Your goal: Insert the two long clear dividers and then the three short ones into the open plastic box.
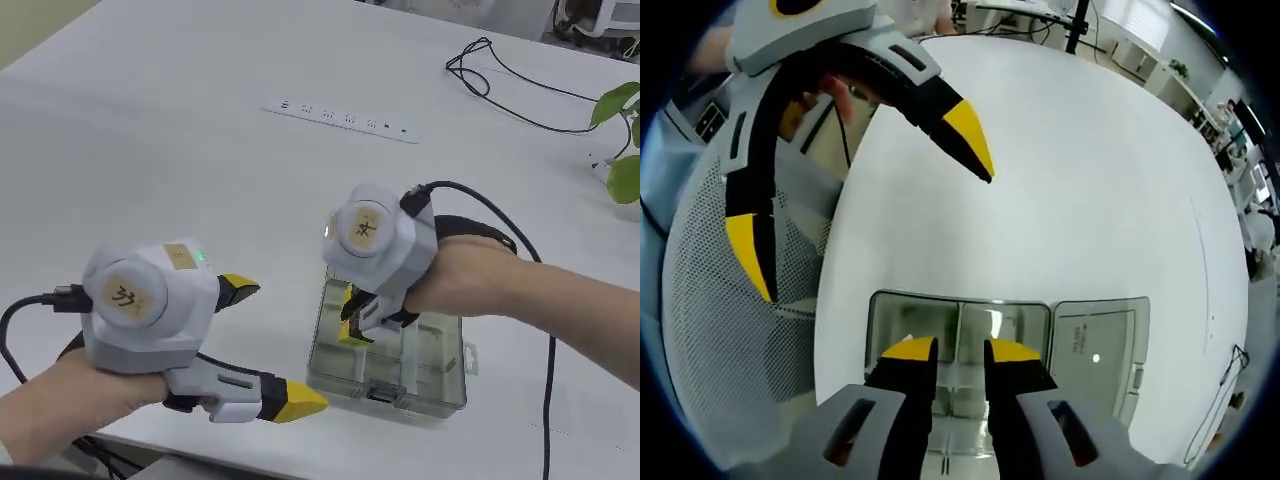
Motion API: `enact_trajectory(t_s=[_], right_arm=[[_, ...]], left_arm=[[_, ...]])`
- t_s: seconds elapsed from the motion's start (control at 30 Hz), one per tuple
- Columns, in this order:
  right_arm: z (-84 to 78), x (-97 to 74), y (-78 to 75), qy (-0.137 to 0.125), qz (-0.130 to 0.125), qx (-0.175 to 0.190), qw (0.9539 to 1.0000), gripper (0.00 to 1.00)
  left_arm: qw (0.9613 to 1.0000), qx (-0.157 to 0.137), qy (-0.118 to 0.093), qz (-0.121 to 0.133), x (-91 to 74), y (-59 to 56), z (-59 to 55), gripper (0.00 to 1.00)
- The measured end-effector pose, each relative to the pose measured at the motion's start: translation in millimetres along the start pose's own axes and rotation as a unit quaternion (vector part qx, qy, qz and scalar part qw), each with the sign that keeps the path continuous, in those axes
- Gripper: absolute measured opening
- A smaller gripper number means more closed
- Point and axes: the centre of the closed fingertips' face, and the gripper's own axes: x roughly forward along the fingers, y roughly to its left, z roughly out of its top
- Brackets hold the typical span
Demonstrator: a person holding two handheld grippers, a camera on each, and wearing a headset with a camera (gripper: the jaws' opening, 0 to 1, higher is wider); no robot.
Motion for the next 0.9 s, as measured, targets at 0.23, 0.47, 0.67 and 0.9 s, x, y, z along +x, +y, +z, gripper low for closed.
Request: enact_trajectory(t_s=[0.23,0.47,0.67,0.9], right_arm=[[6.1,-16.1,7.2,-0.079,0.022,0.047,0.9955,0.36],[11.3,-34.0,22.6,-0.166,0.024,0.053,0.9845,0.61],[8.1,-45.6,29.3,-0.226,-0.006,0.072,0.9715,0.85],[-16.1,-63.1,26.0,-0.252,-0.046,0.117,0.9594,1.00]], left_arm=[[1.0000,-0.008,-0.004,0.002,-0.4,0.9,-0.1,0.90],[0.9998,-0.016,-0.013,-0.002,-1.6,0.6,5.5,0.88],[0.9995,-0.015,-0.026,-0.001,-4.1,0.1,16.8,0.90],[0.9987,-0.006,-0.048,-0.012,0.7,-3.9,30.6,0.95]])
